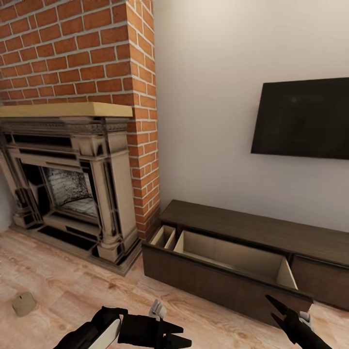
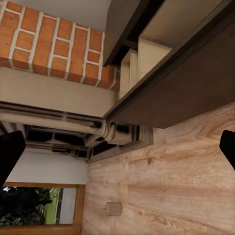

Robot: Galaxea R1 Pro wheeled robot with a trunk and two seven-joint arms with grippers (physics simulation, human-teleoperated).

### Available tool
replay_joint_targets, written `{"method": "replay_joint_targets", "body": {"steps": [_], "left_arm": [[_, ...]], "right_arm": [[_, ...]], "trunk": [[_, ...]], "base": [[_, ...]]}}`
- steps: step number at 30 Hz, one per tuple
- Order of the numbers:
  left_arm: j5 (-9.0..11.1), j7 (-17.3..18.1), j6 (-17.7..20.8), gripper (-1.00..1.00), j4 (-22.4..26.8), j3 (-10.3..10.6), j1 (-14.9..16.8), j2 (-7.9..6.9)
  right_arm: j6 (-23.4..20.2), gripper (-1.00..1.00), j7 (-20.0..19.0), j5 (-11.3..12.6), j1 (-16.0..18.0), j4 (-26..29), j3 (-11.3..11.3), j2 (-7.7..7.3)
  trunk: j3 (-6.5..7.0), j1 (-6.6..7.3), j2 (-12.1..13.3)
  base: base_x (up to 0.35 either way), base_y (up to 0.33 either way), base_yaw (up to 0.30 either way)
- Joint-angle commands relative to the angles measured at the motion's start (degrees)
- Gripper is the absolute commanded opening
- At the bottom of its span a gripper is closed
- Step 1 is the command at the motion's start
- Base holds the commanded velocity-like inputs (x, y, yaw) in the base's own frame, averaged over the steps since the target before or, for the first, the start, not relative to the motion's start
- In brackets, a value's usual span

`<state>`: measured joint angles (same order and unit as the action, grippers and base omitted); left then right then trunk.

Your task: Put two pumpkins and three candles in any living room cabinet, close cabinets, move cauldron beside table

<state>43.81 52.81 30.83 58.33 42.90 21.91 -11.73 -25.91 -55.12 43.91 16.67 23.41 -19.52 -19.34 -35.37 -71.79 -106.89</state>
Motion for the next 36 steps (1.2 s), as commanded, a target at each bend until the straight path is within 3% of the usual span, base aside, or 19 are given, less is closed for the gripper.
{"method": "replay_joint_targets", "body": {"steps": [1,20,31,34,36], "left_arm": [[0.55,-0.09,0.46,1.00,0.01,0.16,0.07,-0.05],[0.32,-0.16,0.46,1.00,-0.03,0.16,0.06,-0.05],[0.94,-0.18,0.85,1.00,0.33,-0.22,0.08,-0.09],[1.06,-0.24,1.54,1.00,0.15,-0.39,0.20,-0.22],[1.08,-0.35,2.09,1.00,-0.01,-1.34,0.38,-0.67]], "right_arm": [[-0.46,1.00,-0.06,0.30,0.03,-0.03,-0.08,0.00],[-0.42,1.00,0.06,0.26,0.03,0.06,-0.02,0.47],[4.64,1.00,0.48,0.20,0.03,0.16,0.40,1.25],[5.18,1.00,1.71,0.23,0.03,0.34,1.04,1.45],[5.52,1.00,4.56,0.26,0.03,0.64,1.88,1.97]], "trunk": [[0.12,0.23,0.38],[3.49,4.41,8.00],[5.17,6.82,12.42],[5.60,7.48,13.62],[5.89,7.92,14.42]], "base": [[-0.001,0.000,0.105],[0.000,0.000,0.261],[0.000,0.000,0.279],[0.000,0.000,0.274],[0.000,0.000,0.273]]}}
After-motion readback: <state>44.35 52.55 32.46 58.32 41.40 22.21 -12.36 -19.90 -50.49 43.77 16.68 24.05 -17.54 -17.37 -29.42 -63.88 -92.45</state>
